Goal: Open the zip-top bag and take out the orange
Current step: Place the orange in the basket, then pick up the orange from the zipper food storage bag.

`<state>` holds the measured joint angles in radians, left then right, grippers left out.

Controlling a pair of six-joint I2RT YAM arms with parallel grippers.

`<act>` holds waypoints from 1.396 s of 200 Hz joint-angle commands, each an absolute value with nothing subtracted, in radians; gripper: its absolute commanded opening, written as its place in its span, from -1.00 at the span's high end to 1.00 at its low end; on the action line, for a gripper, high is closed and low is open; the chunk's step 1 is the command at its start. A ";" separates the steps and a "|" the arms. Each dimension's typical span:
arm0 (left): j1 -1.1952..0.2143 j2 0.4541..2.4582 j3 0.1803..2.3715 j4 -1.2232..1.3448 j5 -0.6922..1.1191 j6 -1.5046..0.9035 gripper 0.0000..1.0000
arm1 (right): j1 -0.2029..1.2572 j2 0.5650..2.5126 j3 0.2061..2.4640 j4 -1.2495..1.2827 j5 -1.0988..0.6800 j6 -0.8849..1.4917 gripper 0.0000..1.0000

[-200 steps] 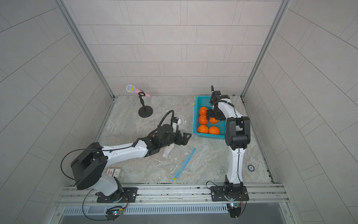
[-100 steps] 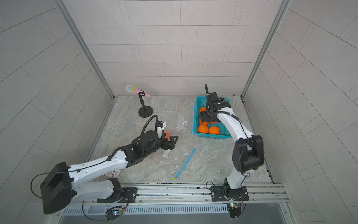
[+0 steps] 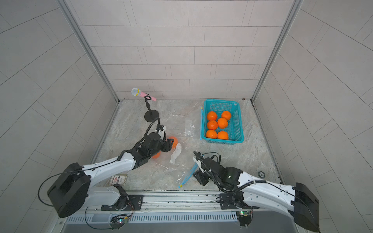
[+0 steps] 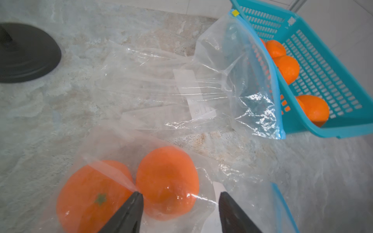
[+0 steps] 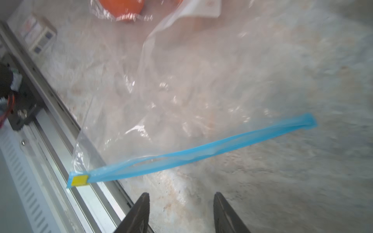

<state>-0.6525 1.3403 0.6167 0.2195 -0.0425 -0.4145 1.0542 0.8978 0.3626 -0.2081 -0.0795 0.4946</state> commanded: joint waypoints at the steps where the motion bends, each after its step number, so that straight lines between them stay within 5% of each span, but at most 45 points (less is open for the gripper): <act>1: -0.617 1.408 0.675 0.275 -0.038 -0.364 -0.17 | 1.092 0.983 0.301 0.143 -0.027 0.508 0.05; 63: -0.597 1.640 0.770 0.287 0.045 -0.324 0.25 | 1.081 1.189 0.237 0.532 0.074 0.432 0.00; 127: -0.598 1.669 0.702 0.315 0.062 -0.342 0.48 | 0.956 1.457 0.340 0.692 -0.152 0.405 -0.03; 155: -0.598 1.631 0.663 0.316 0.048 -0.347 0.41 | 0.953 1.560 0.314 0.892 -0.117 0.417 -0.16; 224: -0.598 1.534 0.652 0.362 0.234 -0.453 0.37 | 0.917 1.614 0.414 0.862 -0.125 0.329 -0.35; 279: -0.592 1.454 0.701 0.266 0.069 -0.416 0.16 | 0.848 1.752 0.407 1.070 -0.195 0.356 -0.35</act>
<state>-0.5961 1.4567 0.6670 0.3161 0.1497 -0.4458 0.8368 1.7412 0.4053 0.9852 -0.1703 0.3702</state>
